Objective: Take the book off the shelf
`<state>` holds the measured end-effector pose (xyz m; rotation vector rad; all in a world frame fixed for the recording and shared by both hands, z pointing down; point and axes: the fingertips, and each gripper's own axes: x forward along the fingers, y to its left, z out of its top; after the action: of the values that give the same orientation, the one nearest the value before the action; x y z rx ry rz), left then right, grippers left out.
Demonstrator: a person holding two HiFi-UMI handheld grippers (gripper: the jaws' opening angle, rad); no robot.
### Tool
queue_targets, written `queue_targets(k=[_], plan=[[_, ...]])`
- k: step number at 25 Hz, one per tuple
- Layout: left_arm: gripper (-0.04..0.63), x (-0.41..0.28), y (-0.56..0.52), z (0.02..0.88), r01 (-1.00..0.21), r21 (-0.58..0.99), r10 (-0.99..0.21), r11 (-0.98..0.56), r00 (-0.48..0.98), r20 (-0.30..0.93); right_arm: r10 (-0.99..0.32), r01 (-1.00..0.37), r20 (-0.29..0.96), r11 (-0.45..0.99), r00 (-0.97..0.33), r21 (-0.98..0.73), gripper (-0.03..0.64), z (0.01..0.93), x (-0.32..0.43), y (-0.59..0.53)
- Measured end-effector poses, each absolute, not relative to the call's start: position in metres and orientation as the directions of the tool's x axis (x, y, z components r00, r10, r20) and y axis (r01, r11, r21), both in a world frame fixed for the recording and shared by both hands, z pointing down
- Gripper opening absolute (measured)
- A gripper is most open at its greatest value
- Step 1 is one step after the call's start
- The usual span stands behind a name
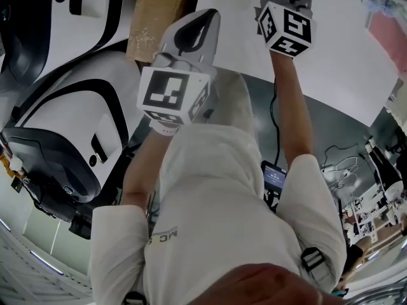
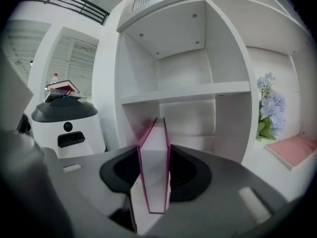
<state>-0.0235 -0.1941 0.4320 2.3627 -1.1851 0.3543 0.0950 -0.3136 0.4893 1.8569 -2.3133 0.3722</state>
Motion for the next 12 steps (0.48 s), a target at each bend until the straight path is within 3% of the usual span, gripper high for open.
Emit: queue_targets(k=[12], plan=[[0.000,-0.021,-0.159,0.394,-0.810,0.274,-0.689,-0.518,0.585,0.428,-0.912,-0.962,0.309,0.240,-0.269,-0.128,0.141,0.451,0.097,-0.237]])
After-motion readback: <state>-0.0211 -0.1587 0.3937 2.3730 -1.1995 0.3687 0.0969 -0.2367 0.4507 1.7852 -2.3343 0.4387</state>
